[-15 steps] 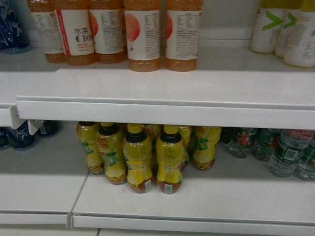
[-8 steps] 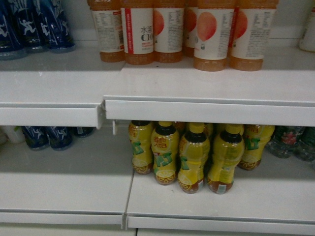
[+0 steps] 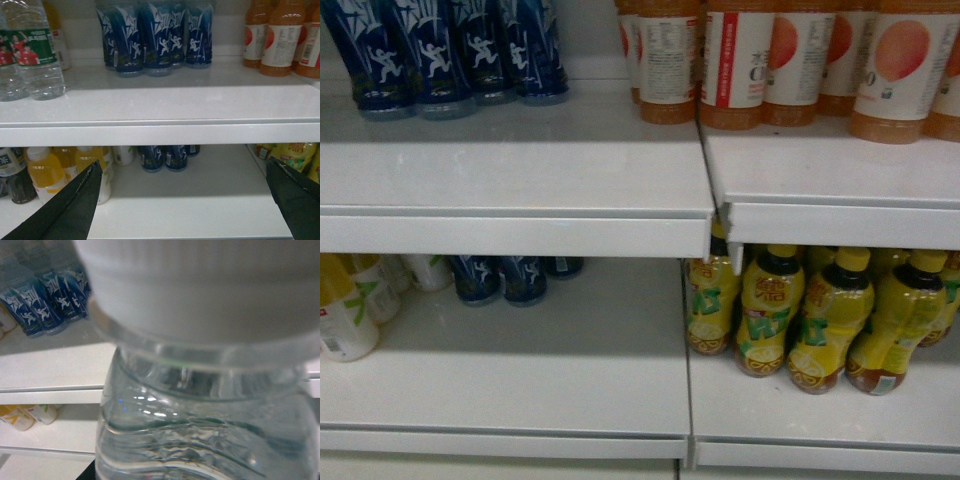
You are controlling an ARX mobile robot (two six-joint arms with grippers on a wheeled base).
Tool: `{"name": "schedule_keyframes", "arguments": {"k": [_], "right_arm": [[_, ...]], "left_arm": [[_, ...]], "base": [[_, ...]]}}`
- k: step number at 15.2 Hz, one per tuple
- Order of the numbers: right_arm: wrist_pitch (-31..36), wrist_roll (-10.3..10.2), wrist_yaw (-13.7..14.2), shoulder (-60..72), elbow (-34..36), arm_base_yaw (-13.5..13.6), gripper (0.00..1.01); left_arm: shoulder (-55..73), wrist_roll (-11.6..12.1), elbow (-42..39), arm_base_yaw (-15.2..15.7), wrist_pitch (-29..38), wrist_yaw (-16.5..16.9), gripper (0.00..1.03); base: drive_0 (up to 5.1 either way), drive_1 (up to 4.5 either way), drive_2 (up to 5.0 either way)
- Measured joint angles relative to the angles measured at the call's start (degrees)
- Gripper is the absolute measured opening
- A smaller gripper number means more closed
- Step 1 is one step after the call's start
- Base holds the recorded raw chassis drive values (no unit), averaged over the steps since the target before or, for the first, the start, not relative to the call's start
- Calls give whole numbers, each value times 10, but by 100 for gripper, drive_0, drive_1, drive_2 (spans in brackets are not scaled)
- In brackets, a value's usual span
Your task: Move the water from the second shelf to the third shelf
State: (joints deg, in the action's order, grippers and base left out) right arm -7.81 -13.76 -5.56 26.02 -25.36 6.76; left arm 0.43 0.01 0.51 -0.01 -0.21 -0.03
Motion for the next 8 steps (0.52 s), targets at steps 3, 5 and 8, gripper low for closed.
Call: {"name": "schedule_keyframes", "arguments": {"k": [3, 5, 8], "right_arm": [[-1, 0, 2, 0, 0, 0, 43], [0, 0, 1, 0, 0, 0, 43], [0, 0, -1, 1, 0, 0, 43]], "left_arm": [[0, 0, 0, 0, 0, 0, 98], [0, 0, 0, 0, 0, 0, 98], [0, 0, 0, 0, 0, 0, 98]], "base": [[-445, 229, 229], [-461, 217, 217], [-471, 204, 204]]}}
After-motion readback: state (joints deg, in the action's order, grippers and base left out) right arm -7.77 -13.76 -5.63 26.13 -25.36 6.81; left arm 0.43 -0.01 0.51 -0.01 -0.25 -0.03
